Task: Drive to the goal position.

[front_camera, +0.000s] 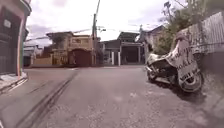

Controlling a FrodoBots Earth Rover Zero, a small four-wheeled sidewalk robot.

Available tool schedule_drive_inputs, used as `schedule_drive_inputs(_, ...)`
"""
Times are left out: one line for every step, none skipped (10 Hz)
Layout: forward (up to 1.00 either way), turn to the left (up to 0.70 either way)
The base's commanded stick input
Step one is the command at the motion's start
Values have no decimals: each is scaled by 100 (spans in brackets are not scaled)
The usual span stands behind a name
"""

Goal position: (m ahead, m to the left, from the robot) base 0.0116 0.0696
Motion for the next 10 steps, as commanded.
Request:
schedule_drive_inputs(70, 1)
schedule_drive_inputs(70, 1)
schedule_drive_inputs(70, 1)
schedule_drive_inputs(70, 1)
schedule_drive_inputs(70, 1)
schedule_drive_inputs(70, 1)
schedule_drive_inputs(70, 1)
schedule_drive_inputs(70, 1)
schedule_drive_inputs(70, 1)
schedule_drive_inputs(70, 1)
